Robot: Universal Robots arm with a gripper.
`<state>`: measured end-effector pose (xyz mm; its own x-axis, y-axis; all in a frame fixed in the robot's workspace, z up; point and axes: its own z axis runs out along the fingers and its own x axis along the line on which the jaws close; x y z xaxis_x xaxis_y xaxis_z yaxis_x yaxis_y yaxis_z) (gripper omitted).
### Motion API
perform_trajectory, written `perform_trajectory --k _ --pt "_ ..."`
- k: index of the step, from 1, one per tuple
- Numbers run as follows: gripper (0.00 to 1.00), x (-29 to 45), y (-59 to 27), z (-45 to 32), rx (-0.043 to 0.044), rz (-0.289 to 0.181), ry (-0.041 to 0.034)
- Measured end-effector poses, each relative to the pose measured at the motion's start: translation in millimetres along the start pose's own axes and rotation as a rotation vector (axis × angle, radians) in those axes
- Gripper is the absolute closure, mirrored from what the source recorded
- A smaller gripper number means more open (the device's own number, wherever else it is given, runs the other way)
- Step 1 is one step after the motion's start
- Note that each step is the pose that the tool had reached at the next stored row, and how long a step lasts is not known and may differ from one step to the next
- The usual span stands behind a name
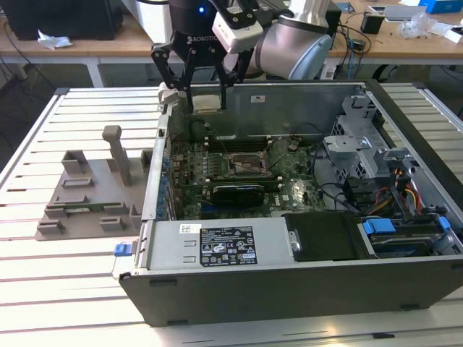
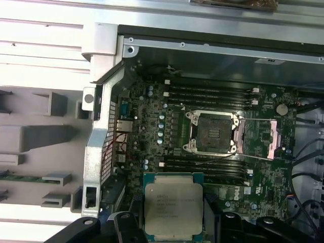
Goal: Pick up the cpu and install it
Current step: 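Pick up the cpu and move it towards the insertion slot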
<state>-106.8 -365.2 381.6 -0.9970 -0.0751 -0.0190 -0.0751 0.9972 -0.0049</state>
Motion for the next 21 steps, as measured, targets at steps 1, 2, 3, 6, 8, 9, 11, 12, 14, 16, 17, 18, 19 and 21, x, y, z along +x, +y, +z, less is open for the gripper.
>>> perform_trajectory --k 1,2,3,6,8,9,11,12,14,16,17,18,19,21 --pt "0.45 -0.8 -0.1 0.2 -0.0001 0.0 -0.0001" --pt "0.45 -1.6 -0.1 0.5 -0.0001 0.0 -0.0001" --pt "0.45 -2.7 -0.2 0.8 0.0 0.0 -0.0001" --pt "0.45 -4.9 -0.4 1.5 -0.0001 0.0 -0.0001" --pt "0.45 -7.5 -0.6 2.2 0.0 0.0 0.0" --pt "0.45 -9.4 -0.7 2.7 0.0 0.0 0.0" --pt "0.45 -11.8 -0.9 3.5 0.0 0.0 0.0" --pt "0.45 -12.7 -1.0 3.9 0.0 0.0 0.0" --pt "0.45 -14.1 -1.1 4.4 0.0 0.0 0.0" --pt "0.45 -15.8 -1.2 5.3 0.0 0.0 -0.0001" --pt "0.45 -16.6 -1.2 5.8 0.0 0.0 0.0" --pt "0.45 -17.1 -1.3 6.2 -0.0001 0.0 -0.0001" --pt "0.45 -17.7 -1.3 6.7 -0.0001 0.0 -0.0001" --pt "0.45 -19.1 -1.4 8.1 0.0 0.0 -0.0001"
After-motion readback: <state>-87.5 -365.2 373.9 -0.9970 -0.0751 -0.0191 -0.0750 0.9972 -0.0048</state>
